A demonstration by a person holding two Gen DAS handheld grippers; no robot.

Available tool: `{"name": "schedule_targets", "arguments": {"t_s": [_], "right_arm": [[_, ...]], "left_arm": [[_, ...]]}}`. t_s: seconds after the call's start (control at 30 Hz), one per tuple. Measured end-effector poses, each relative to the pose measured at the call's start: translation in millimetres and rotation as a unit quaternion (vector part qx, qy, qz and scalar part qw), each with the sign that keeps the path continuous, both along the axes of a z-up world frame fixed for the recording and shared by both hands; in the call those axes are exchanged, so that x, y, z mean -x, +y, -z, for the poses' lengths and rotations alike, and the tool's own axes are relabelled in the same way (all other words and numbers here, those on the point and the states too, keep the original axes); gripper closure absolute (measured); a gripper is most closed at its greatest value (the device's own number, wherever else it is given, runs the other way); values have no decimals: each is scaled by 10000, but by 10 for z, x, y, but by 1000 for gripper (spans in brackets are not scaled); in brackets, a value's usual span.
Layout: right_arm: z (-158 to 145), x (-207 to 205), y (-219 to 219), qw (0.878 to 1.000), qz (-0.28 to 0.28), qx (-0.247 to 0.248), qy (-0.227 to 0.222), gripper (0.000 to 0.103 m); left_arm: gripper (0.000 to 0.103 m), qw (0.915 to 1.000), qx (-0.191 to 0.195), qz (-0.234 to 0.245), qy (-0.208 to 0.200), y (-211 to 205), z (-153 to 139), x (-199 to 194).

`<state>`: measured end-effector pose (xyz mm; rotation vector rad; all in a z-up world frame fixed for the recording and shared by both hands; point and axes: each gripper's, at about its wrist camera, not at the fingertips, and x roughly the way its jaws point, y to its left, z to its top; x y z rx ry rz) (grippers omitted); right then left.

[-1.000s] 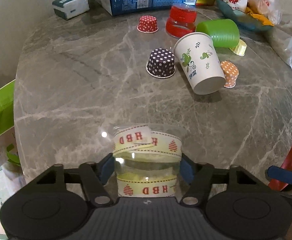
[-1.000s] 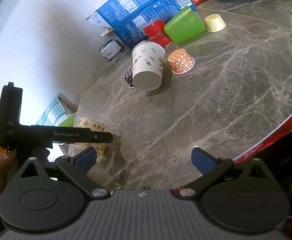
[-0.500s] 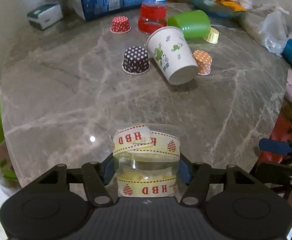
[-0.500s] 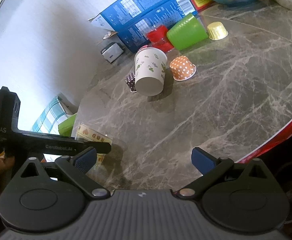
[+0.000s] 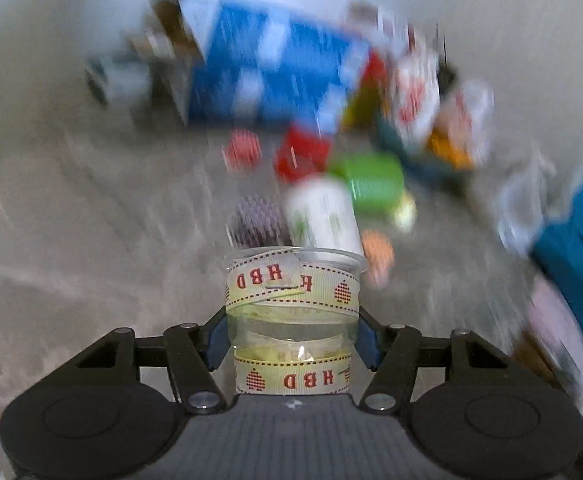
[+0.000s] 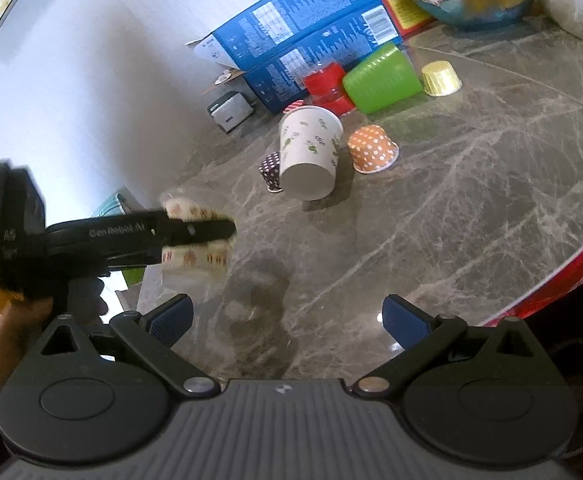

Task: Flip cup upright
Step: 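Rotate the held clear cup upright with the left gripper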

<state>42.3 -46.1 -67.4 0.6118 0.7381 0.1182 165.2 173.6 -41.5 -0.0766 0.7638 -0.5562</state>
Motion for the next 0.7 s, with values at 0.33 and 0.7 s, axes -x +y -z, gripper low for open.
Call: {"name": "schedule_targets", "arguments": {"t_s": [0.33, 0.7], "right_arm": [[102, 299, -161, 9989, 282, -59, -359, 1], [389, 468, -215, 9988, 320, -201, -304, 1]], "left_arm": [[38, 9613, 90, -1027, -2554, -180, 343, 743], [39, 9696, -133, -978, -2238, -184, 664, 1044]]}}
